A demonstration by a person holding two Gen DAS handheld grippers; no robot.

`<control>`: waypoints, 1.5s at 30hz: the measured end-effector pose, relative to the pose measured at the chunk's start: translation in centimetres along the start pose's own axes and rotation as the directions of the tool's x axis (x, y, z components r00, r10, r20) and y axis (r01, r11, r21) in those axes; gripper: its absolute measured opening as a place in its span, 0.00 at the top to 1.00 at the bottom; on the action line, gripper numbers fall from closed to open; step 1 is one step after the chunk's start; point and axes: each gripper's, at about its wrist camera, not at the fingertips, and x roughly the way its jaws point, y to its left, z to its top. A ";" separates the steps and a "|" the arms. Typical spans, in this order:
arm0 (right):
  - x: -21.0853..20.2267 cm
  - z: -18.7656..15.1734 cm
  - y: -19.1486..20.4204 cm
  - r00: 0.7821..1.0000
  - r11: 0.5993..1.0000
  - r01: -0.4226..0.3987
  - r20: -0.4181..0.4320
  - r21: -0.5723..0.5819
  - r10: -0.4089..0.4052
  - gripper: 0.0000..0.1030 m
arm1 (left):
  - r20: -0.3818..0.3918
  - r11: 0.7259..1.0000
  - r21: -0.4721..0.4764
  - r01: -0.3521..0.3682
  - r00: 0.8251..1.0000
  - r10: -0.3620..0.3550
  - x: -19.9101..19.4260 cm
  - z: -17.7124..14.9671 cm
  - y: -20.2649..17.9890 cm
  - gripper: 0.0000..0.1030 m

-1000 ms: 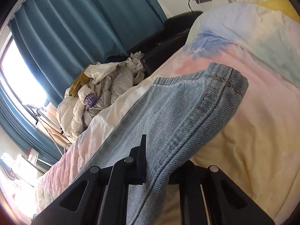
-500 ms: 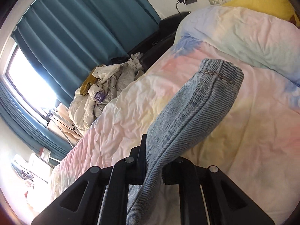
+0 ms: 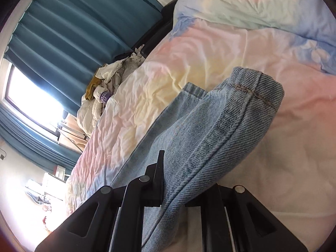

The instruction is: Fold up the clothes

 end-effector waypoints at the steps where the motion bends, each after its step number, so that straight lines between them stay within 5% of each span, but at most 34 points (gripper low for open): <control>1: 0.4 -0.2 -0.7 1.000 1.000 -0.001 -0.014 0.013 0.001 0.89 | 0.000 1.000 0.009 -0.025 1.000 0.025 0.0 -0.2 -0.3 0.85; 10: 1.4 -1.2 -6.0 0.993 0.985 -0.057 -0.095 0.164 0.074 0.79 | 0.023 0.960 0.112 -0.257 0.966 0.256 -1.8 -2.8 -2.9 0.57; 16: -1.1 -0.8 -6.6 0.991 0.990 -0.053 -0.115 0.130 0.068 0.77 | 0.140 0.905 0.266 -0.333 0.942 0.305 -6.6 -6.3 -4.5 0.56; 23: -4.3 1.0 -7.8 0.992 0.989 -0.085 -0.085 0.121 0.096 0.77 | 0.091 0.848 0.454 -0.272 0.961 0.260 -6.1 -9.9 -9.3 0.56; 28: -4.1 2.2 -7.4 0.991 0.993 -0.090 -0.091 0.082 0.097 0.78 | 0.058 0.853 0.486 -0.188 0.981 0.183 -2.2 -11.1 -13.1 0.56; 30: -4.2 2.6 -6.3 0.995 0.998 -0.053 -0.084 0.029 0.055 0.90 | 0.044 0.852 0.500 -0.157 0.987 0.156 -0.4 -11.5 -14.5 0.56; 33: -4.3 3.6 -3.7 0.997 0.998 -0.022 -0.071 -0.061 0.018 0.94 | 0.009 0.840 0.524 -0.140 0.987 0.159 3.3 -11.7 -15.5 0.56; 38: -3.7 5.7 2.2 0.998 0.987 0.010 -0.062 -0.161 -0.021 0.96 | -0.022 0.863 0.490 -0.124 0.988 0.154 8.4 -10.9 -14.9 0.56; 45: -1.6 9.1 13.0 0.999 0.967 0.011 -0.042 -0.255 -0.022 0.97 | -0.029 0.873 0.473 -0.118 0.988 0.149 9.5 -9.7 -12.9 0.56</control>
